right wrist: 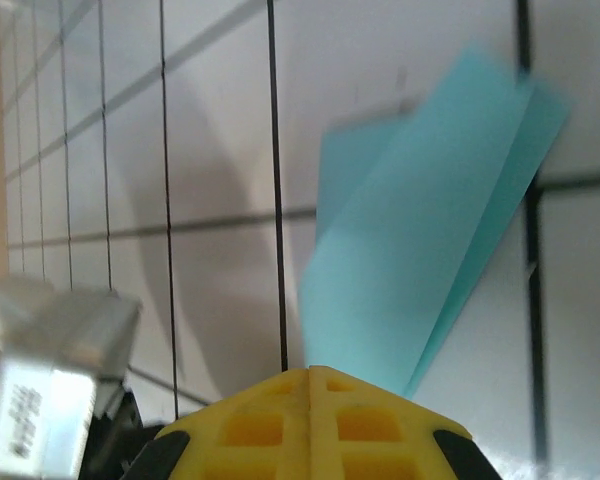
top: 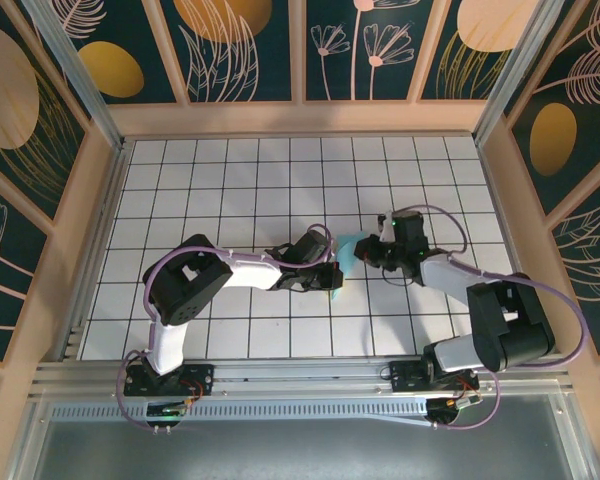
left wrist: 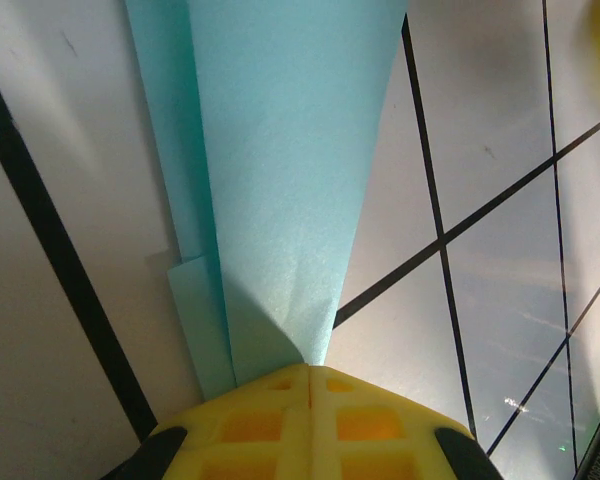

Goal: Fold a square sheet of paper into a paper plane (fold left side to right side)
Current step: Fold the wing for the fifth time at the center of the table.

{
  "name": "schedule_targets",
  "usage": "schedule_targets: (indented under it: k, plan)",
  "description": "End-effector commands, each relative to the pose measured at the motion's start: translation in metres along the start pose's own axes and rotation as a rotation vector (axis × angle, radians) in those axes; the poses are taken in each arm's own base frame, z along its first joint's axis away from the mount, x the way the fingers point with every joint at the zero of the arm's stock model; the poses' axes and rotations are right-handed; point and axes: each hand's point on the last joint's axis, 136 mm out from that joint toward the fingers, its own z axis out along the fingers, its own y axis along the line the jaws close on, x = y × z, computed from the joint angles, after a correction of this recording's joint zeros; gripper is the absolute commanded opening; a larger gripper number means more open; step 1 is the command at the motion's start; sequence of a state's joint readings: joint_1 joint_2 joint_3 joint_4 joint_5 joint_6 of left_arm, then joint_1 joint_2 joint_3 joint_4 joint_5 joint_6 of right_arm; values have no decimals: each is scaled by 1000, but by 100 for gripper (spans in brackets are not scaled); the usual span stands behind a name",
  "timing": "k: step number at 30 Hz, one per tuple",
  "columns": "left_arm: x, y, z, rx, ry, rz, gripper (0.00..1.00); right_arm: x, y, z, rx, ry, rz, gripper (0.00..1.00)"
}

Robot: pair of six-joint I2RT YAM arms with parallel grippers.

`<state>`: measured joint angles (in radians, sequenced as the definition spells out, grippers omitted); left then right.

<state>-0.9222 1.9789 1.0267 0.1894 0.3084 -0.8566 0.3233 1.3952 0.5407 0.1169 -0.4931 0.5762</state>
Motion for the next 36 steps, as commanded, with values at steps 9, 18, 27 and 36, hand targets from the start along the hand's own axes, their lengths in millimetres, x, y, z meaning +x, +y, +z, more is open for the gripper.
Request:
schedule_targets:
  k: [9, 18, 27, 36]
  plan:
    - [32, 67, 2, -235, 80, -54, 0, 31, -2, 27, -1, 98, 81, 0]
    - [30, 64, 1, -227, 74, -52, 0, 43, -29, 33, 106, 138, 106, 0]
    - [4, 29, -16, -145, 8, -24, 8, 63, -58, 34, 206, 208, 157, 0]
    - [-16, -15, -47, 39, -49, -28, 14, 69, -64, 32, 212, 226, 165, 0]
